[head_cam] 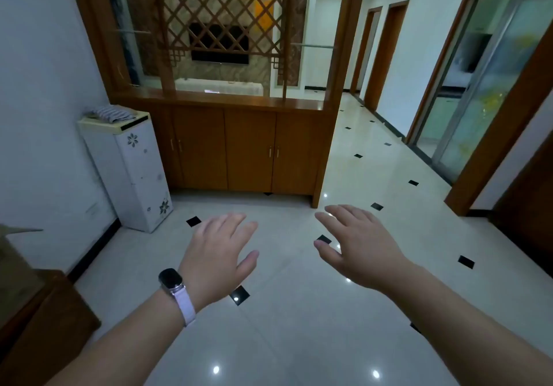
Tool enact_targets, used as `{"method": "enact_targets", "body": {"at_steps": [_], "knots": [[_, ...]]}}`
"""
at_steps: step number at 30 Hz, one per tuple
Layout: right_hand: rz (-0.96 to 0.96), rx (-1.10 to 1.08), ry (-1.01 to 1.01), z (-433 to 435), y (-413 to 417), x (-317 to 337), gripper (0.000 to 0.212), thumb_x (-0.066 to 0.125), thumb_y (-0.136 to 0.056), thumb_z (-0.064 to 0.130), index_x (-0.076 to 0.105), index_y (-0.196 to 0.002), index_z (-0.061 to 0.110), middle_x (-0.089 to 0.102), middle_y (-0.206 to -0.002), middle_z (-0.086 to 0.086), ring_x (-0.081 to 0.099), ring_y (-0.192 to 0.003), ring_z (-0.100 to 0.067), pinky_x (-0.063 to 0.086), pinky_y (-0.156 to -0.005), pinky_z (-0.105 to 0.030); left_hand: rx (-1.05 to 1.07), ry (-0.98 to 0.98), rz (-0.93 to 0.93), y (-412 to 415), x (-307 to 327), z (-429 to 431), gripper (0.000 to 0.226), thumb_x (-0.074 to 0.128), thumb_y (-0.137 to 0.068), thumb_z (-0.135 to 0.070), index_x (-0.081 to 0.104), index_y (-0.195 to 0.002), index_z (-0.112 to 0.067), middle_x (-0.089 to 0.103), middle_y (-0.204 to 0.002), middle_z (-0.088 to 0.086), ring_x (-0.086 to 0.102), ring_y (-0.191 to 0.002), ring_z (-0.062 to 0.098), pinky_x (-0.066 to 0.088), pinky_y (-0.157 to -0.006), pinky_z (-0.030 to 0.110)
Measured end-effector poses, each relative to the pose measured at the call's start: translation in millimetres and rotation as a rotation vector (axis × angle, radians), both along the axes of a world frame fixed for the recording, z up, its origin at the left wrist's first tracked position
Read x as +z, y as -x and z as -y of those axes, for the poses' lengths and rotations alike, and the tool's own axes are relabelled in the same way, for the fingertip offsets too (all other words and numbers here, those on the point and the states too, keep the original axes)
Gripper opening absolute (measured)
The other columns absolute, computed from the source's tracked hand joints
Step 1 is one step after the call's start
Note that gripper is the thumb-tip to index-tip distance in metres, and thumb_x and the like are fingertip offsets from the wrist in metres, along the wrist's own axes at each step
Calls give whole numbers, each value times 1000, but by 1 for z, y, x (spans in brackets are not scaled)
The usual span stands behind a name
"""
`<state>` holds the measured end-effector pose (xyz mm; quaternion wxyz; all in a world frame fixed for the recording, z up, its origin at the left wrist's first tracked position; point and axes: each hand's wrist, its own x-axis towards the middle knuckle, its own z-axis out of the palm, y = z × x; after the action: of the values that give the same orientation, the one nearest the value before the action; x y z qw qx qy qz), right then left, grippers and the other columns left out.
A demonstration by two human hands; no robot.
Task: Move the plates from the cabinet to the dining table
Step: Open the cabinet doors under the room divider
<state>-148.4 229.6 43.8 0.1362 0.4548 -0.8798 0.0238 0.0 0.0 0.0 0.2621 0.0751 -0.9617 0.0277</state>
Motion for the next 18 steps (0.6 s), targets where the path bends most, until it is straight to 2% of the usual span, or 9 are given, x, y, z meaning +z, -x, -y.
{"method": "enact_targets", "body": {"at_steps": [5,10,18], "knots": [[0,-11,-38,34,22,-2,62,29,-92,59,56,-134,22,61,-134,-2,54,-125,-25,43,-103,-42,-10,-34,-16,21,-1,33,47,50,-84,-47,62,-121,-19,63,-121,4,56,-112,25,42,-96,43],[10,8,-19,60,56,-8,60,32,-92,58,56,-133,23,60,-133,-1,53,-125,-25,42,-103,-42,6,-37,-21,49,-4,59,46,50,-85,-47,61,-121,-19,62,-121,3,56,-112,24,42,-97,43],[79,22,-69,105,145,-27,72,14,-89,64,41,-145,27,44,-150,2,36,-139,-21,28,-114,-39,20,-48,35,133,-11,95,46,52,-86,-46,60,-123,-19,62,-120,2,56,-111,23,43,-97,42]]}}
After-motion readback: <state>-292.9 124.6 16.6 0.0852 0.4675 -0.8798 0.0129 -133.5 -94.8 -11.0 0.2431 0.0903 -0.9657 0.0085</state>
